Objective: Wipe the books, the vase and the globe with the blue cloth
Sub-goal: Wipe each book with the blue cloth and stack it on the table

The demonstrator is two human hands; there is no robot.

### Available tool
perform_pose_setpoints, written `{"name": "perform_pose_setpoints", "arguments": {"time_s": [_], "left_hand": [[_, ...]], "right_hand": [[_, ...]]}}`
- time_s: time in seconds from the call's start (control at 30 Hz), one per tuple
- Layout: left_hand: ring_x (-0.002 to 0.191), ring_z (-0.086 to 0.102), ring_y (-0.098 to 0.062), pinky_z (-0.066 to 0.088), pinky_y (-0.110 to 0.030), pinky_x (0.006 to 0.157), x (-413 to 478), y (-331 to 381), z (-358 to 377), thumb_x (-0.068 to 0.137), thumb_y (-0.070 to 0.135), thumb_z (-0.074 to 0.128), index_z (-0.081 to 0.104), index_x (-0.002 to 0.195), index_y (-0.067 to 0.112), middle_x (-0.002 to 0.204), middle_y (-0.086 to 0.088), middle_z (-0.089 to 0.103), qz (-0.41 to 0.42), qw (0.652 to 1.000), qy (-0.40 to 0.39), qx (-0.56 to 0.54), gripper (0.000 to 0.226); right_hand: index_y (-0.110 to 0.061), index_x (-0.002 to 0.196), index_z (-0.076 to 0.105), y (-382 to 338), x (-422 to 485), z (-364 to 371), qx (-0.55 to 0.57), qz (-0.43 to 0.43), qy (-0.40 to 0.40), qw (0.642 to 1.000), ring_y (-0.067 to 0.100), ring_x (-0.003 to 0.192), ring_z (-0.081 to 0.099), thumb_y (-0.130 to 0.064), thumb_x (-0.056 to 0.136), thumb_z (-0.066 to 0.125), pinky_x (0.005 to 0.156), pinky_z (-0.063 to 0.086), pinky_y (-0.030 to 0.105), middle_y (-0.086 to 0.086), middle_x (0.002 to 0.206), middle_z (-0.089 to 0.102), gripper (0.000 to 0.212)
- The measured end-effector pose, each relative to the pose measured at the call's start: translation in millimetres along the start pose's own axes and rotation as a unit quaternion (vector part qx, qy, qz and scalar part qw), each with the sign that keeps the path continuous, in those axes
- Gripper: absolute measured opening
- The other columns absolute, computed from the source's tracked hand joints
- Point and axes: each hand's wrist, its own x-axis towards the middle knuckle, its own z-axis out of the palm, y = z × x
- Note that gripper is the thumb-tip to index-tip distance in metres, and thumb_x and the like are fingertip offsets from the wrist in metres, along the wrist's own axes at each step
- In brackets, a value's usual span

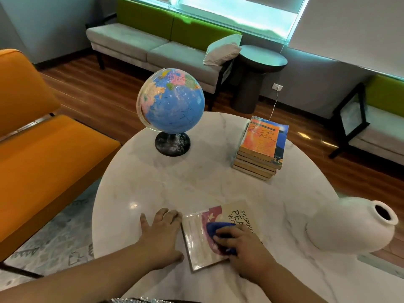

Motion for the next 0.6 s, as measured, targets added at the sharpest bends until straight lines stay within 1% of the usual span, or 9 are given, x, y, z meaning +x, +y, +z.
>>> {"name": "perform_pose_setpoints", "arguments": {"time_s": [0.07,0.1,0.17,0.23,0.33,0.4,0.47,0.53,0.6], "left_hand": [[0.146,-0.005,-0.02,-0.003,-0.065,0.111,0,2,0,0.087,0.047,0.053,0.008,0.153,0.023,0.159,0.006,0.005,-0.007,1.0,0.011,-0.014,0.083],[0.146,-0.003,-0.019,-0.002,-0.064,0.112,0,3,0,0.091,0.041,0.048,0.011,0.152,0.023,0.158,0.007,0.007,-0.012,1.0,0.022,-0.018,0.074],[0.146,0.001,-0.018,0.001,-0.064,0.112,1,7,1,0.096,0.037,0.04,0.016,0.151,0.024,0.157,0.007,0.011,-0.025,0.998,0.048,-0.016,0.061],[0.145,0.002,-0.018,0.002,-0.065,0.112,2,11,3,0.097,0.039,0.036,0.019,0.15,0.024,0.156,0.007,0.013,-0.027,0.998,0.064,-0.003,0.057],[0.146,0.0,-0.019,0.0,-0.066,0.11,1,13,4,0.095,0.049,0.038,0.017,0.151,0.023,0.157,0.006,0.011,-0.022,0.998,0.061,0.011,0.066],[0.147,-0.001,-0.018,-0.001,-0.066,0.11,-1,14,3,0.093,0.054,0.041,0.014,0.152,0.021,0.158,0.006,0.009,-0.022,0.998,0.055,0.018,0.073],[0.147,-0.001,-0.018,0.001,-0.065,0.111,-1,15,3,0.091,0.057,0.043,0.013,0.152,0.021,0.158,0.005,0.009,-0.026,0.998,0.056,0.019,0.077],[0.147,-0.001,-0.018,0.002,-0.065,0.112,0,16,5,0.089,0.059,0.045,0.014,0.152,0.02,0.158,0.005,0.01,-0.031,0.998,0.056,0.016,0.079],[0.147,0.0,-0.018,0.002,-0.065,0.112,2,17,5,0.087,0.062,0.046,0.014,0.151,0.02,0.158,0.004,0.011,-0.035,0.998,0.056,0.018,0.083]], "right_hand": [[-0.036,0.129,0.057,-13,4,8,-0.015,0.015,0.008,1.0,0.019,0.121,0.04,-0.031,0.081,0.05,0.109,0.033,0.033,-0.022,0.136,0.048,0.049],[-0.037,0.127,0.058,-23,5,19,-0.027,-0.01,0.004,1.0,0.019,0.116,0.044,-0.035,0.079,0.053,0.103,0.041,0.036,-0.022,0.133,0.05,0.049],[-0.042,0.122,0.056,-39,0,41,-0.026,-0.093,-0.011,0.995,0.011,0.11,0.046,-0.046,0.073,0.055,0.093,0.049,0.031,-0.027,0.127,0.049,0.049],[-0.045,0.119,0.058,-33,-9,42,-0.03,-0.126,-0.011,0.991,0.004,0.11,0.047,-0.049,0.072,0.054,0.092,0.045,0.023,-0.03,0.124,0.049,0.047],[-0.043,0.109,0.068,-5,-26,15,-0.035,-0.08,0.028,0.996,0.001,0.101,0.05,-0.039,0.067,0.055,0.088,0.047,0.017,-0.029,0.116,0.058,0.044],[-0.04,0.103,0.072,16,-31,1,-0.036,0.003,0.067,0.997,0.005,0.098,0.054,-0.029,0.063,0.058,0.085,0.049,0.017,-0.026,0.111,0.063,0.044],[-0.038,0.103,0.073,16,-29,-5,-0.018,0.063,0.073,0.995,0.012,0.096,0.06,-0.028,0.066,0.059,0.084,0.051,0.02,-0.024,0.11,0.064,0.041],[-0.039,0.102,0.073,-4,-25,3,-0.025,0.026,0.048,0.998,0.011,0.091,0.061,-0.037,0.071,0.052,0.08,0.053,0.02,-0.024,0.108,0.063,0.037],[-0.043,0.109,0.068,-27,-22,21,-0.04,-0.06,0.001,0.997,0.008,0.095,0.059,-0.046,0.07,0.051,0.087,0.049,0.02,-0.026,0.114,0.058,0.042]]}}
